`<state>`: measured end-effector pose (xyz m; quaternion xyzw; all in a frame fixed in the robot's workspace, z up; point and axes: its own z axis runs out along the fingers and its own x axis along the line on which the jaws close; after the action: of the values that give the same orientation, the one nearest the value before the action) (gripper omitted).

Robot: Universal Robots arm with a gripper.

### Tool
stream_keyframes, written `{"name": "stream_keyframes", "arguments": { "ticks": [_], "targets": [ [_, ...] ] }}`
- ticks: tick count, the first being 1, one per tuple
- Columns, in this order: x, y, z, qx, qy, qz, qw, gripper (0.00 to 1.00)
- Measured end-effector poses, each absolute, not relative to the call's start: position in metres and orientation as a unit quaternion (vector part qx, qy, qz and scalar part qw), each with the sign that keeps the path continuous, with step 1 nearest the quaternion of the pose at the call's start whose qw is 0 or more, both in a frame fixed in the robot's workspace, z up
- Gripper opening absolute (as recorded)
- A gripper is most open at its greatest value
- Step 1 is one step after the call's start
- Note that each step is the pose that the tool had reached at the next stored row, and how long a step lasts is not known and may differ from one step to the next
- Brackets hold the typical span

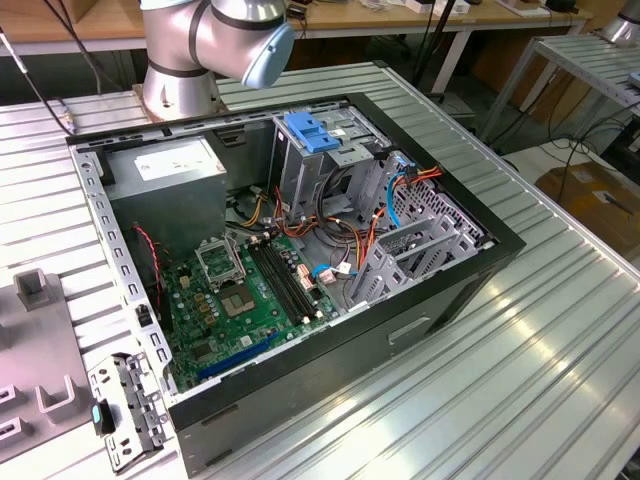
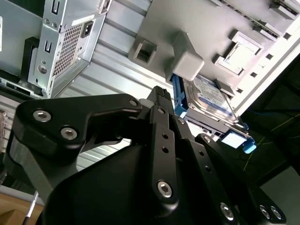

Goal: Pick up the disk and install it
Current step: 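Reach for the disk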

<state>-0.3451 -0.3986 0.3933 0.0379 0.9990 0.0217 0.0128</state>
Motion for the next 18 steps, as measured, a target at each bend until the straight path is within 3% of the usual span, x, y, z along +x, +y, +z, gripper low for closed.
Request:
{"name": "stream_keyframes", "arguments": {
  "ticks": [18],
  "targets": [
    [-0.375,-0.399,0.393,0.038,0.999,0.022,0.013,0.11]
  ]
}}
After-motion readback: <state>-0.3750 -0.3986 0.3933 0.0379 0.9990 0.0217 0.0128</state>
